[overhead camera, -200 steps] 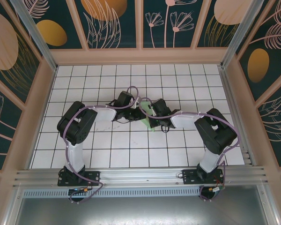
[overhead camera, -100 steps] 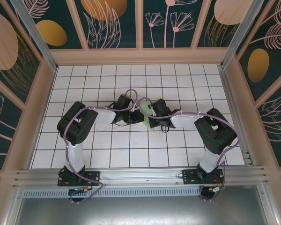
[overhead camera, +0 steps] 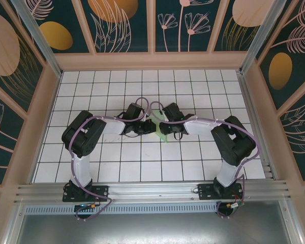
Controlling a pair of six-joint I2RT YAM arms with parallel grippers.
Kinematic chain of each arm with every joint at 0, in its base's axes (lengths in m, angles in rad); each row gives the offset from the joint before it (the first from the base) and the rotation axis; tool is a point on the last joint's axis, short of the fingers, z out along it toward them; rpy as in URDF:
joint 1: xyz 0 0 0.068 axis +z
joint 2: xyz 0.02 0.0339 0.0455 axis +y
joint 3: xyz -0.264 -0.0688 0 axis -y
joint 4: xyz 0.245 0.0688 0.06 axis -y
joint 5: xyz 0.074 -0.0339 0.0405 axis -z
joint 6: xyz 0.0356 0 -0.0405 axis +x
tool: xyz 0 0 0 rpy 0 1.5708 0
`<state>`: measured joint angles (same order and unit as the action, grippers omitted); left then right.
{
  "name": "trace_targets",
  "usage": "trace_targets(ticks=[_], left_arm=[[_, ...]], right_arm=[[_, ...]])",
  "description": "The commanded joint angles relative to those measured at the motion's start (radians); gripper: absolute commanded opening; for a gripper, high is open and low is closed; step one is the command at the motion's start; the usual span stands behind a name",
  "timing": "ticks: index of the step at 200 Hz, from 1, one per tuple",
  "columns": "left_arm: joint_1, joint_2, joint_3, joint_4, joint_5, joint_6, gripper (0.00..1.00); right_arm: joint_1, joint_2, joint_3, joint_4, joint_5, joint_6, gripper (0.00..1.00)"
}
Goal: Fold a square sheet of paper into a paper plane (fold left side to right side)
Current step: Third fold the triangle at the center of the table.
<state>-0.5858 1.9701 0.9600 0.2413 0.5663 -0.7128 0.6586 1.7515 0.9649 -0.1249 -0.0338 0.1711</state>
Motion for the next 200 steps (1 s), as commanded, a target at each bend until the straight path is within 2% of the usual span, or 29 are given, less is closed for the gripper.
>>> trace_targets(ticks=[1, 22, 39, 46, 66, 82, 93, 129, 200], left_arm=[[-0.006, 0.044, -0.039, -0.068, -0.075, 0.001, 0.11], [-0.007, 0.045, -0.039, -0.064, -0.075, -0.004, 0.11], [-0.008, 0.042, -0.037, -0.066, -0.075, -0.001, 0.11], [-0.008, 0.041, -0.034, -0.070, -0.077, -0.001, 0.11], [-0.008, 0.035, -0.031, -0.074, -0.079, 0.001, 0.11], [-0.008, 0.034, -0.032, -0.074, -0.080, 0.001, 0.11], [-0.008, 0.035, -0.031, -0.075, -0.082, 0.001, 0.11], [-0.008, 0.033, -0.032, -0.076, -0.084, 0.001, 0.11], [-0.008, 0.033, -0.032, -0.082, -0.086, 0.002, 0.11]], right_arm=[[-0.027, -0.068, 0.042, -0.039, -0.020, -0.006, 0.36], [-0.034, -0.121, 0.019, -0.060, -0.037, 0.006, 0.43], [-0.037, -0.180, -0.022, -0.061, -0.101, 0.030, 0.45], [-0.036, -0.204, -0.046, -0.054, -0.150, 0.044, 0.44], [-0.036, -0.263, -0.121, 0.002, -0.342, 0.100, 0.34], [-0.034, -0.292, -0.189, 0.084, -0.472, 0.159, 0.30], [-0.033, -0.291, -0.216, 0.119, -0.518, 0.186, 0.29], [-0.032, -0.218, -0.226, 0.131, -0.529, 0.184, 0.28], [-0.030, -0.101, -0.150, 0.063, -0.449, 0.144, 0.29]])
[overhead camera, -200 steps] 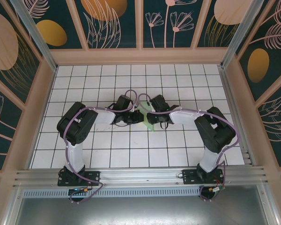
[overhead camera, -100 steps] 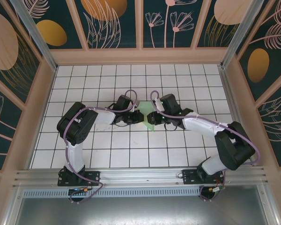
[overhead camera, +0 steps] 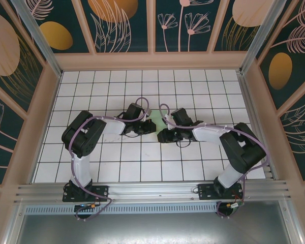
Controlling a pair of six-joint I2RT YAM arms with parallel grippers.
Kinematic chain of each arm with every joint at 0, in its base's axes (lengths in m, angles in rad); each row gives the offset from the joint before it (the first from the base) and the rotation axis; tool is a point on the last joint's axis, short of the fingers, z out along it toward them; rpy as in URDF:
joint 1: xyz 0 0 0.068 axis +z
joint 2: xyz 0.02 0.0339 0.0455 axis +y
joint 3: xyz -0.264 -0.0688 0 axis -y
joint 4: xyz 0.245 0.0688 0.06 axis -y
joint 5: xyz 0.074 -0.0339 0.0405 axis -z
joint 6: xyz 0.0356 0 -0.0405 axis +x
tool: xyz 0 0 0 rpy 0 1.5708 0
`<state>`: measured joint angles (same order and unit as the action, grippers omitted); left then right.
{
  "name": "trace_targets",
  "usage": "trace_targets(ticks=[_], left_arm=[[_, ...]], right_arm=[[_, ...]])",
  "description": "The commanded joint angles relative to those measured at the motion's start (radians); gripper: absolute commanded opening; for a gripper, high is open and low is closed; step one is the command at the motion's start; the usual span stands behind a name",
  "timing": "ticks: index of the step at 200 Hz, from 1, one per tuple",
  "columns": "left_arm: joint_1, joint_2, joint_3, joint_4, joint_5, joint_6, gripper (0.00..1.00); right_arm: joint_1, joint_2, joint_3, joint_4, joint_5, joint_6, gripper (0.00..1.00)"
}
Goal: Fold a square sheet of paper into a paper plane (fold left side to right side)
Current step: Third fold the triangle at the center of the table.
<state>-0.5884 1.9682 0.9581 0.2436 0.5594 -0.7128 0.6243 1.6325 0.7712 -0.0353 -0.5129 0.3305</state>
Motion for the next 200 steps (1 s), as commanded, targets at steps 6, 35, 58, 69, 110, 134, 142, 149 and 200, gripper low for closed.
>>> trace_targets(ticks=[6, 35, 58, 69, 110, 134, 142, 149, 200], left_arm=[[-0.005, 0.035, -0.030, -0.085, -0.079, 0.001, 0.11], [-0.005, 0.036, -0.026, -0.087, -0.080, 0.004, 0.11], [-0.004, 0.039, -0.023, -0.092, -0.081, 0.007, 0.11], [-0.005, 0.040, -0.021, -0.094, -0.080, 0.009, 0.11], [-0.004, 0.040, -0.019, -0.096, -0.081, 0.009, 0.11], [-0.005, 0.040, -0.022, -0.096, -0.082, 0.009, 0.11], [-0.004, 0.040, -0.021, -0.097, -0.082, 0.010, 0.11], [-0.005, 0.040, -0.022, -0.097, -0.081, 0.009, 0.11], [-0.005, 0.037, -0.024, -0.099, -0.081, 0.009, 0.11]], right_arm=[[0.005, 0.020, 0.045, -0.030, 0.037, -0.019, 0.29], [0.005, 0.031, 0.052, -0.047, 0.066, -0.026, 0.29], [0.004, 0.042, 0.057, -0.064, 0.088, -0.034, 0.29], [0.004, 0.047, 0.060, -0.070, 0.094, -0.039, 0.29], [0.004, 0.055, 0.069, -0.092, 0.124, -0.048, 0.29], [0.004, 0.060, 0.069, -0.103, 0.140, -0.054, 0.29], [0.005, 0.063, 0.069, -0.104, 0.142, -0.054, 0.29], [0.005, 0.065, 0.069, -0.106, 0.142, -0.054, 0.29], [0.005, 0.078, 0.066, -0.111, 0.148, -0.054, 0.28]])
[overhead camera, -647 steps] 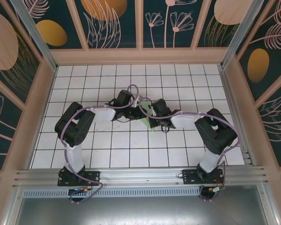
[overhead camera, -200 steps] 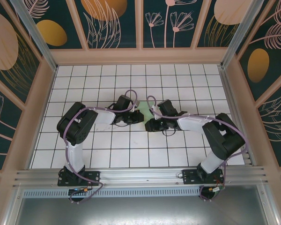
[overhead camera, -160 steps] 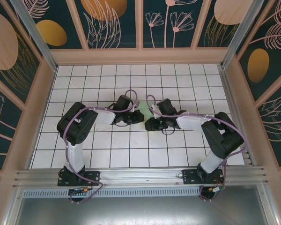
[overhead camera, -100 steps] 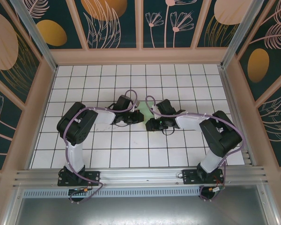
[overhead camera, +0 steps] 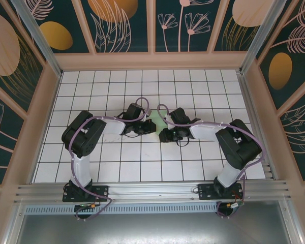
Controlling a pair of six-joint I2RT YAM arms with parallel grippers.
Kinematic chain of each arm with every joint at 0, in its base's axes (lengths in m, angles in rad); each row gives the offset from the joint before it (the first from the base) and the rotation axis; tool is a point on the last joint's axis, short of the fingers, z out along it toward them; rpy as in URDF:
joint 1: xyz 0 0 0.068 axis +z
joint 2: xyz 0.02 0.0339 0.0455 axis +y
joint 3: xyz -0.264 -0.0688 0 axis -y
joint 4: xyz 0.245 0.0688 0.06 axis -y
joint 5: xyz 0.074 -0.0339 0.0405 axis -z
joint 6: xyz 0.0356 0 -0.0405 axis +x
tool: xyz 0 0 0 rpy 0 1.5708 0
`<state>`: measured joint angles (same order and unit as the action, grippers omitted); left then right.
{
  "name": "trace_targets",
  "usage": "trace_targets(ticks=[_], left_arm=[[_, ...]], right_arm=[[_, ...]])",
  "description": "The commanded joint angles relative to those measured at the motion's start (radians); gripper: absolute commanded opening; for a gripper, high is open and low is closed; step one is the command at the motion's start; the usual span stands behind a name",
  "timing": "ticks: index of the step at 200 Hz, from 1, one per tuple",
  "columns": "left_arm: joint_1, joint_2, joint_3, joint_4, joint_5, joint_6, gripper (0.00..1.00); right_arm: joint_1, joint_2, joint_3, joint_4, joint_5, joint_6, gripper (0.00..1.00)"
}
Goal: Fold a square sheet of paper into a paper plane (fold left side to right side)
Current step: Third fold the triangle at the center of the table.
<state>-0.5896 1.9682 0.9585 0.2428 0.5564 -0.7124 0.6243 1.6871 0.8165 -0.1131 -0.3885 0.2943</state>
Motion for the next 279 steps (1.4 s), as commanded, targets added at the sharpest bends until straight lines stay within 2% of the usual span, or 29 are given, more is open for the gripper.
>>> trace_targets(ticks=[1, 40, 101, 135, 198, 248, 279], left_arm=[[-0.004, 0.037, -0.023, -0.097, -0.078, 0.009, 0.11], [-0.004, 0.020, -0.025, -0.096, -0.078, 0.009, 0.13], [-0.003, -0.105, 0.008, -0.107, -0.115, 0.020, 0.13], [-0.016, -0.149, -0.010, -0.062, -0.064, 0.017, 0.13], [-0.076, -0.075, -0.010, 0.002, 0.009, -0.012, 0.11], [-0.084, -0.026, -0.007, 0.020, -0.003, -0.026, 0.11], [-0.083, 0.005, -0.009, -0.005, -0.049, -0.027, 0.10]], right_arm=[[0.005, 0.023, 0.022, -0.033, 0.023, -0.018, 0.28], [0.005, 0.037, 0.014, -0.036, 0.019, -0.012, 0.22], [0.004, 0.048, -0.005, -0.077, 0.048, 0.021, 0.00], [0.003, 0.065, -0.014, -0.079, 0.054, 0.035, 0.00], [0.005, 0.084, -0.002, -0.092, 0.059, 0.027, 0.00], [0.004, 0.090, 0.005, -0.105, 0.064, 0.023, 0.00], [0.004, 0.093, 0.007, -0.113, 0.064, 0.021, 0.00]])
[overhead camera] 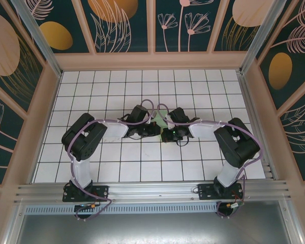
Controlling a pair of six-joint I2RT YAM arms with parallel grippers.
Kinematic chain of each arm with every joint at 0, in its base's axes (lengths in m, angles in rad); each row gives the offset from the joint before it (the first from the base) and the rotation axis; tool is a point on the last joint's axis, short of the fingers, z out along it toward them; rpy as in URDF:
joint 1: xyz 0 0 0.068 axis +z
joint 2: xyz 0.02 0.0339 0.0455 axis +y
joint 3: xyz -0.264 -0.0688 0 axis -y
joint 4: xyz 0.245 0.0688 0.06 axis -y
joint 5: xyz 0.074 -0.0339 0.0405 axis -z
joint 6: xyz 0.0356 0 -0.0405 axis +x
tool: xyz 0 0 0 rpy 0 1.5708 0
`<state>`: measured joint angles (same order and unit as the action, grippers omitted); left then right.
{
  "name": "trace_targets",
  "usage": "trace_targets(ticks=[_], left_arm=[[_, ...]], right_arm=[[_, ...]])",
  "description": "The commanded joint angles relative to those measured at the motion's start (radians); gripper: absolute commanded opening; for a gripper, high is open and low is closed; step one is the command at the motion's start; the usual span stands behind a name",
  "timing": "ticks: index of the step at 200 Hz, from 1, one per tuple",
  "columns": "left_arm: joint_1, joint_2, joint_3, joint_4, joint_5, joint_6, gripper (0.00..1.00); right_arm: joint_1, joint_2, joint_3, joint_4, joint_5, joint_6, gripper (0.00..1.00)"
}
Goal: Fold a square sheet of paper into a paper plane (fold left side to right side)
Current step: Third fold the triangle at the center of the table.
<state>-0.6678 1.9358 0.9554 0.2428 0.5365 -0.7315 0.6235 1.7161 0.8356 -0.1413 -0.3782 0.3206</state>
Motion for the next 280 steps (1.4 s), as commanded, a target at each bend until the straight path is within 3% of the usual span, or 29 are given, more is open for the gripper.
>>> trace_targets(ticks=[1, 111, 210, 252, 280], left_arm=[[-0.004, 0.038, -0.006, -0.005, -0.031, -0.008, 0.10], [0.020, 0.011, -0.021, -0.143, -0.260, -0.011, 0.09], [0.218, 0.019, 0.038, -0.210, -0.333, 0.086, 0.09], [0.231, 0.024, 0.112, -0.266, -0.358, 0.128, 0.09], [0.223, -0.122, 0.039, -0.185, -0.340, 0.129, 0.08]], right_arm=[[0.005, 0.065, -0.012, -0.085, 0.054, -0.007, 0.00], [0.005, 0.075, -0.011, -0.113, 0.064, -0.019, 0.00], [0.007, 0.064, -0.029, -0.104, 0.041, -0.016, 0.00], [0.007, 0.065, -0.027, -0.101, 0.034, -0.017, 0.00], [0.007, 0.063, -0.021, -0.097, 0.032, -0.013, 0.00]])
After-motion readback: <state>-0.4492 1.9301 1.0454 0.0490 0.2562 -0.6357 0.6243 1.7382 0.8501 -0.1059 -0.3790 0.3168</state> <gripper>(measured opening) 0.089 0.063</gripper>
